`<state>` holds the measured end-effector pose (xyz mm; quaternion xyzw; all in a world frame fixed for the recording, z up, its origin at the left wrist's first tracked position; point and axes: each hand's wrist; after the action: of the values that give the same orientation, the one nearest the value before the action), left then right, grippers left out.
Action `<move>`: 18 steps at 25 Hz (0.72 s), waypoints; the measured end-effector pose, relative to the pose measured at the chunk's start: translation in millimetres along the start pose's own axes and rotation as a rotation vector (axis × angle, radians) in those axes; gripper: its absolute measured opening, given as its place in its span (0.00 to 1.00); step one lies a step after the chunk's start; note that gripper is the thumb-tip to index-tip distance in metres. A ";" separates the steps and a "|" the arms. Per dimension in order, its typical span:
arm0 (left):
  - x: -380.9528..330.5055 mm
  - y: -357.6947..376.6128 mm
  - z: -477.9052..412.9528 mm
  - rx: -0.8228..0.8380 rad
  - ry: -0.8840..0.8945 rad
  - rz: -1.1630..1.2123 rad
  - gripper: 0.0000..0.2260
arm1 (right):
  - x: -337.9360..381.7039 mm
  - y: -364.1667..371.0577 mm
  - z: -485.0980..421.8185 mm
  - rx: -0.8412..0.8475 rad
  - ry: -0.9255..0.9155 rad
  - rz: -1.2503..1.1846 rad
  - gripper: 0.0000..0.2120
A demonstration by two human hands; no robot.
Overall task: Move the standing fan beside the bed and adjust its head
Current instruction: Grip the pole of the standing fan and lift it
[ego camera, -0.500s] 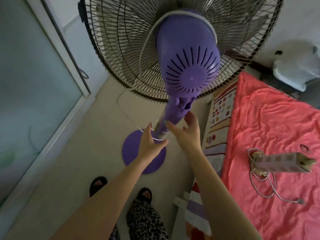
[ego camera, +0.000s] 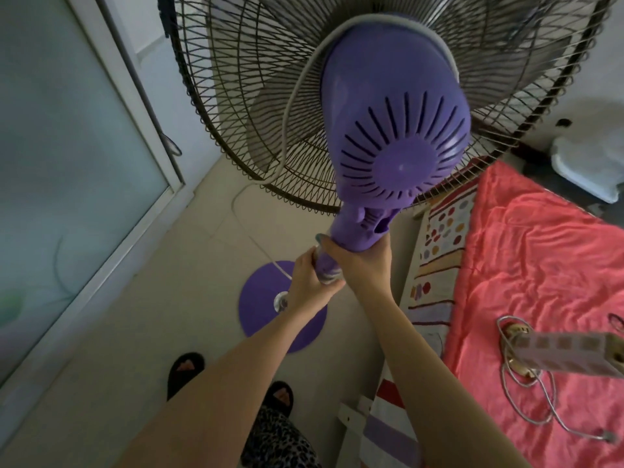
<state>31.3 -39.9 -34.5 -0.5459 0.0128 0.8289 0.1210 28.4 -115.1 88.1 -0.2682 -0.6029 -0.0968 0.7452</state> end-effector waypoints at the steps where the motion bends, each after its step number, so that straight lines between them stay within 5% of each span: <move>1: -2.9 1.8 -2.3 -0.017 0.028 0.008 0.27 | -2.2 2.3 -0.7 -0.007 -0.005 -0.004 0.40; 5: -12.6 7.4 0.6 -0.115 0.029 -0.030 0.24 | -14.7 7.0 -2.3 -0.033 -0.025 -0.043 0.39; 9: -13.3 7.9 -0.9 -0.163 -0.006 -0.112 0.08 | -17.0 7.3 -5.8 -0.036 -0.064 -0.049 0.35; 18: -14.3 2.8 -8.1 -0.067 0.011 -0.212 0.12 | -20.6 14.2 -7.5 -0.079 -0.070 0.019 0.31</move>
<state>43.3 -46.5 -25.1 -0.5526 -0.0724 0.8083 0.1897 36.1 -110.8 63.6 -0.3065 -0.6215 -0.1042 0.7134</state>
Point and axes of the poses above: each hand's wrist, its own z-axis away from the middle knuckle, its own y-axis out of the palm, x = y × z, and after that the axes turned 1 degree about -y, right-handed
